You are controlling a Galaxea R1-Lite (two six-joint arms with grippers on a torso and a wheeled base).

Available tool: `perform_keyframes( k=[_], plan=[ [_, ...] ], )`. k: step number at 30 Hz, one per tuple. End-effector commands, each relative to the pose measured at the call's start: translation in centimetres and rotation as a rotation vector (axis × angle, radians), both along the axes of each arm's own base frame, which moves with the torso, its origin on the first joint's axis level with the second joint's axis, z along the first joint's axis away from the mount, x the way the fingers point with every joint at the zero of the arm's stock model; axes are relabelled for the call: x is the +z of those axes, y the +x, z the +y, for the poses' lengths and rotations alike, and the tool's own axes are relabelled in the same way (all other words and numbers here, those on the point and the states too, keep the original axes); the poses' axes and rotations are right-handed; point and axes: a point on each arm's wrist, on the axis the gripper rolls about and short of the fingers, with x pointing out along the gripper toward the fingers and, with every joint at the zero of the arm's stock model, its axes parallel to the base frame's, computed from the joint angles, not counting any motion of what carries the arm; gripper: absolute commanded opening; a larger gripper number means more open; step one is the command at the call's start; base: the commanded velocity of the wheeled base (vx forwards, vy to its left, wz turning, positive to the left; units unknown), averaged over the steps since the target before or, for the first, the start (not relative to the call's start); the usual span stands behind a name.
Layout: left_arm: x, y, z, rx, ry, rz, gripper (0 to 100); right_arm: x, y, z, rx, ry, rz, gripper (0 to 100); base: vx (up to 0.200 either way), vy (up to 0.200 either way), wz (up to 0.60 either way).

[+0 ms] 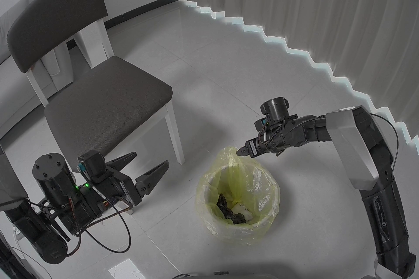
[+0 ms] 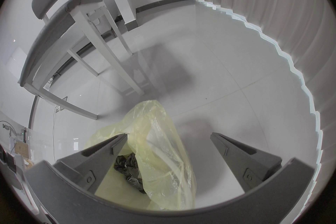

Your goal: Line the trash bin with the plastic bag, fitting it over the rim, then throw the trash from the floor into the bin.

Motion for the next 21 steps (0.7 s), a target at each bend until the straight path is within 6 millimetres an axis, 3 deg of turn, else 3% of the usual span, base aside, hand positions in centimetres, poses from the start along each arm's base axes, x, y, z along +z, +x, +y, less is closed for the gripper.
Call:
perform_keyframes(
  k=[1,6,21],
  plan=[
    [-0.1,0.7,0.0,0.01,-0.007,-0.009,100,1.4,0.0,-0.2,-0.004,0.009,-0.028,100,0.2,0.0,0.0],
    [0.0,0.4,-0.3,-0.007,-0.008,-0.012,100,1.0,0.0,-0.2,-0.003,0.006,-0.021,100,0.2,0.0,0.0],
    [0.3,0.2,-0.2,-0.002,-0.012,-0.02,100,-3.7,-0.1,0.9,0.018,-0.023,0.05,100,0.0,0.0,0.0]
  ],
)
